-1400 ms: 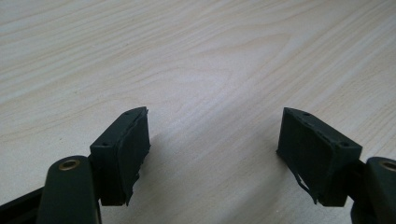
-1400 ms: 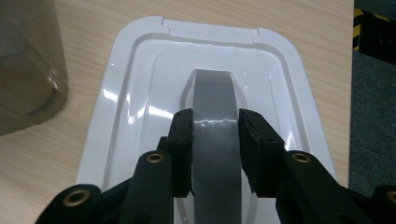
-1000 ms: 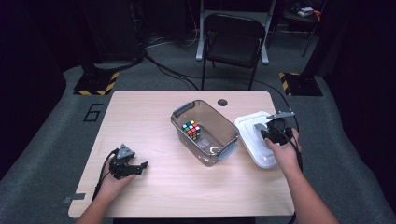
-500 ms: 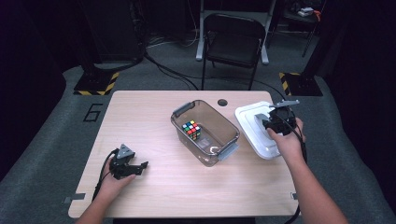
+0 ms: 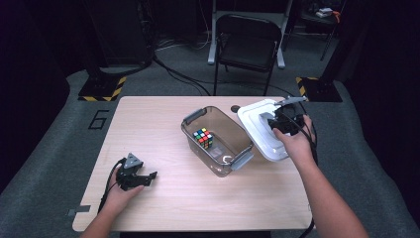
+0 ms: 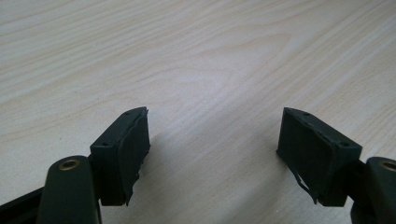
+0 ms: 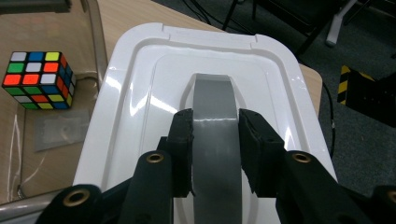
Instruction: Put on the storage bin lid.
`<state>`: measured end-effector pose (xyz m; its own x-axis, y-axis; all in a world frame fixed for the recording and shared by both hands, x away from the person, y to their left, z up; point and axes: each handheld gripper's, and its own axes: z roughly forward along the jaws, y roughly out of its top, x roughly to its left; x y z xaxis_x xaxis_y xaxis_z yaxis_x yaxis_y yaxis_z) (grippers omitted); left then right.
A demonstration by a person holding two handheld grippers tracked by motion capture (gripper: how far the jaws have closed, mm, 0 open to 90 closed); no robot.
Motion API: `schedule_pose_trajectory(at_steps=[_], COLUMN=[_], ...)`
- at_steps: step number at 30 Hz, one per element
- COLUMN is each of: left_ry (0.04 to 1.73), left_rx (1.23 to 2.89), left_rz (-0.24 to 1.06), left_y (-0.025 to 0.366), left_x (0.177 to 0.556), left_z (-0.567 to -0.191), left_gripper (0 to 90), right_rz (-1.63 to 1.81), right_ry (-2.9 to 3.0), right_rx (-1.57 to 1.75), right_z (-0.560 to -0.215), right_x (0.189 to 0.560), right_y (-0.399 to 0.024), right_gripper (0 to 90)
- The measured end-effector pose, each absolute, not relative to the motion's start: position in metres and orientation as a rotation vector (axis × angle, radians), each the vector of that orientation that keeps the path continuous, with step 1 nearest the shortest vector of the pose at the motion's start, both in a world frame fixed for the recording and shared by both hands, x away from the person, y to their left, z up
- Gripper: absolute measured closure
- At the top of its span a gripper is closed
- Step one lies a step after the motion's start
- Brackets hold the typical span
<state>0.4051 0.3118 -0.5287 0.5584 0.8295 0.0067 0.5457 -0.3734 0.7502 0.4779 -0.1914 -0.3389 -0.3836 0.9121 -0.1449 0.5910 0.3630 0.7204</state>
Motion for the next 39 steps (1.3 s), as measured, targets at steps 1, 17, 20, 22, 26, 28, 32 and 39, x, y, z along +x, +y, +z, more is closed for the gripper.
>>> schedule_pose_trajectory(at_steps=[1,17,20,22,26,28,32,39], left_ry=[1.099,1.099,1.1,1.1,1.1,1.099,1.1,1.099], left_rx=[2.075,2.075,2.074,2.074,2.074,2.074,2.074,2.074], left_rz=[0.506,0.506,0.506,0.506,0.506,0.506,0.506,0.506], left_y=[0.312,0.312,0.312,0.312,0.312,0.312,0.312,0.312], left_x=[0.405,0.405,0.405,0.405,0.405,0.405,0.405,0.405], left_z=[-0.529,-0.529,-0.529,-0.529,-0.529,-0.529,-0.529,-0.529], left_gripper=[24.9,24.9,24.9,24.9,24.9,24.9,24.9,24.9], right_rz=[0.788,0.87,0.883,0.89,0.897,0.905,0.908,0.918], right_ry=[2.1,2.182,2.195,2.201,2.217,2.226,2.249,2.266], right_rx=[1.291,1.199,1.174,1.163,1.138,1.125,1.079,1.041], right_z=[-0.338,-0.336,-0.336,-0.336,-0.336,-0.335,-0.336,-0.339], right_x=[0.478,0.485,0.486,0.487,0.487,0.487,0.487,0.487], right_y=[-0.188,-0.127,-0.116,-0.112,-0.099,-0.094,-0.081,-0.065], right_gripper=[66.7,66.8,66.8,66.8,66.8,66.8,66.9,66.9])
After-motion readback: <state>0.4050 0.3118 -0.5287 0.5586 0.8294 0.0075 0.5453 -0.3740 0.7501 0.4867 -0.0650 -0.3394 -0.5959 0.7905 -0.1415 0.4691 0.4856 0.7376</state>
